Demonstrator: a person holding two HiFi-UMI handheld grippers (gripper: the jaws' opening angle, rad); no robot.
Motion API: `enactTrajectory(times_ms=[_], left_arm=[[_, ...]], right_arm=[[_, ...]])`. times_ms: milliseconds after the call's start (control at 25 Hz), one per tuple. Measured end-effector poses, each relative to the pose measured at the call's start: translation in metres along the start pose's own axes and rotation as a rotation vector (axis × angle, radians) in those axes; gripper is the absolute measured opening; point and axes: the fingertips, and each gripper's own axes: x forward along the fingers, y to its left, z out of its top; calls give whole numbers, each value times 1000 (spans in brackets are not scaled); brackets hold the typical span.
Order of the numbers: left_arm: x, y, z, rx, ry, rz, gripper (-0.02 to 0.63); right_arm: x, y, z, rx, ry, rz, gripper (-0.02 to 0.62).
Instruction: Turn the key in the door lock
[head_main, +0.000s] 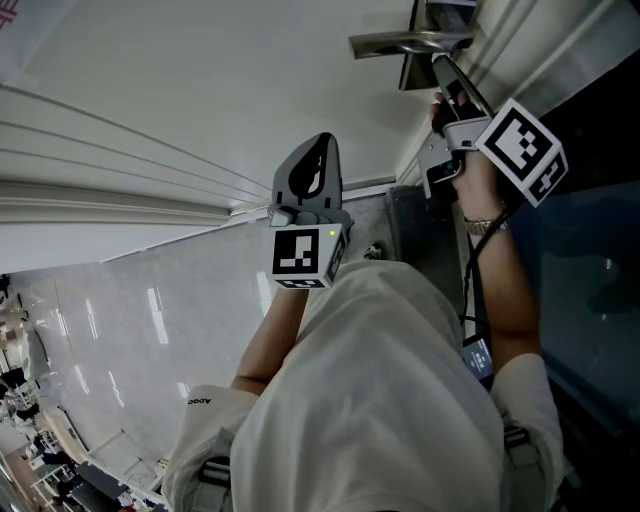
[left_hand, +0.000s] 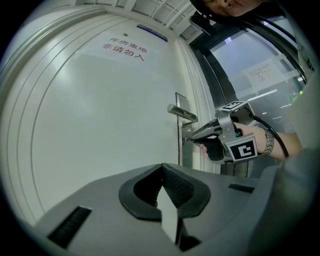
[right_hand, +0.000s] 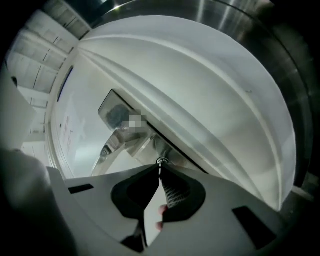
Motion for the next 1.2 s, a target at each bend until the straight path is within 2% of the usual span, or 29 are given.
enactTrajectory(times_ms=[520,600,800,960,1040,1200], left_arm=[[-3,0,0,3,0,5,6],[-2,0,-1,3,-2,4,6],[-4,-3,-1,6,0,1,6],[-6,-4,-1,10,1,-4,6],[-6,-5,-1,10,1,-4,6],[-5,-6,-4,9,7,-8,6]], right_arm=[[0,-8,-2,550,-6,119,14],[3,-10,-3,582,-7,137,15],[0,-5,-1,408,-20,191,23],[-5,5,-1,237,-7,229,91],[-8,10,-3,81,-4,223,111],[-17,14,-6,-339,-19,98,121]])
